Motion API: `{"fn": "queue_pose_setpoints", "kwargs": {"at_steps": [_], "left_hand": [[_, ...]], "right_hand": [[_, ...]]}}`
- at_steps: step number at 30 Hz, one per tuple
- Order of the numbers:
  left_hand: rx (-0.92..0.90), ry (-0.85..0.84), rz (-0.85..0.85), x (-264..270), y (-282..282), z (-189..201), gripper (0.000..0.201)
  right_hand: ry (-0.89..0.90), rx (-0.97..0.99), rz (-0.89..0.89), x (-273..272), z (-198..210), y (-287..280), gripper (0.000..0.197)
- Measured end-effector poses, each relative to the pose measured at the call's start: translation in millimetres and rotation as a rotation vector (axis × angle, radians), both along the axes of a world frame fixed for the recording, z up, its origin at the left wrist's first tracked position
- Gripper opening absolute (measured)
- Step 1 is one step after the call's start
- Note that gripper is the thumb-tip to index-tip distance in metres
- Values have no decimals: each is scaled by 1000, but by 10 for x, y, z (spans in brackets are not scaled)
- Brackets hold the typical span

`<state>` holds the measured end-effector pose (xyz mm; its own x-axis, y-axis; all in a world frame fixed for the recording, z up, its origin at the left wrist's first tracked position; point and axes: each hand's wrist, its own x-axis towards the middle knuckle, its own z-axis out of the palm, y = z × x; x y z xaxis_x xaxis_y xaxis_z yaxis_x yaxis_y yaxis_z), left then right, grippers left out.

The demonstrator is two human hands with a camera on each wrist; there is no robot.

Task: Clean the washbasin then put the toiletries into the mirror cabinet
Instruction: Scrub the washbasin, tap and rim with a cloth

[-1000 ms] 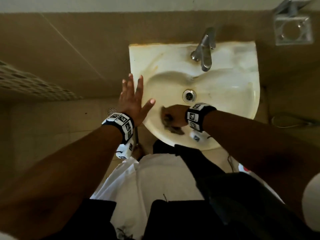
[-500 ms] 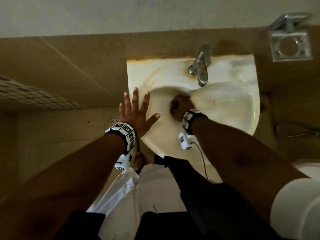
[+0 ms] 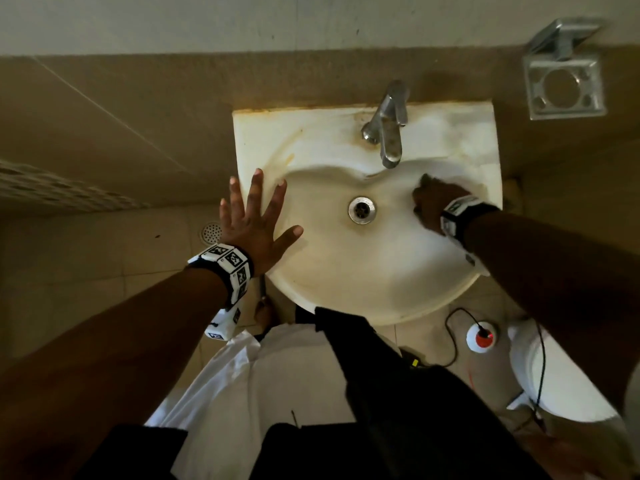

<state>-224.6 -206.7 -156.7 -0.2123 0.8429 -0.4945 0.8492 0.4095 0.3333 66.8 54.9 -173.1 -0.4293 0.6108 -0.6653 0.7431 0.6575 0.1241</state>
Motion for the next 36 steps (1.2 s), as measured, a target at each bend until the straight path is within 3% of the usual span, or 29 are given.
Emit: {"fn": "queue_pose_setpoints", "kwargs": {"at_steps": [3,5,9,10,11,12,14,15,18,21,23,26,31,36], "left_hand": [[9,0,8,-3,-4,-7,89],[15,7,5,-2,0,-19,89],[19,23,-2,5,-12,-32,87],[19,27,0,-2,-6,-34,87],[18,30,2,-8,-5,-36,86],[15,26,4,-6,-4,-30,86],[16,13,4,-6,-7,-13,84],[16,9,4,-7,-11,-10,83],[13,17,-7,-10,-21,2,83],[-11,33,-5,-5,0,16,87],[-2,71,-5,13,-4,39,95],[3,79,-7,81,-50,86,108],[18,32,-65,342,-268,127,118],[-6,-16,-119,666,-502,174,133]], "right_hand": [[71,153,-10,-42,-54,55,34],[104,142,-29,-177,-216,-68,34],[198,-89,-65,-840,-296,-638,26],[308,-201,-129,-1036,-258,-856,9],[448,-333,-242,-1208,-257,-1054,15],[587,-383,-225,-1362,-237,-1207,26],[559,-446,-93,-1589,-19,-1455,14],[554,-504,-132,-1613,37,-1534,11],[426,-615,15,-1289,106,-1653,28],[227,-573,72,-749,87,-1614,23],[144,-480,-5,-430,150,-1516,18],[79,-286,-126,-81,214,-1453,29],[134,-217,-159,-204,251,-1840,42],[375,-226,-139,-498,280,-2252,32]]}}
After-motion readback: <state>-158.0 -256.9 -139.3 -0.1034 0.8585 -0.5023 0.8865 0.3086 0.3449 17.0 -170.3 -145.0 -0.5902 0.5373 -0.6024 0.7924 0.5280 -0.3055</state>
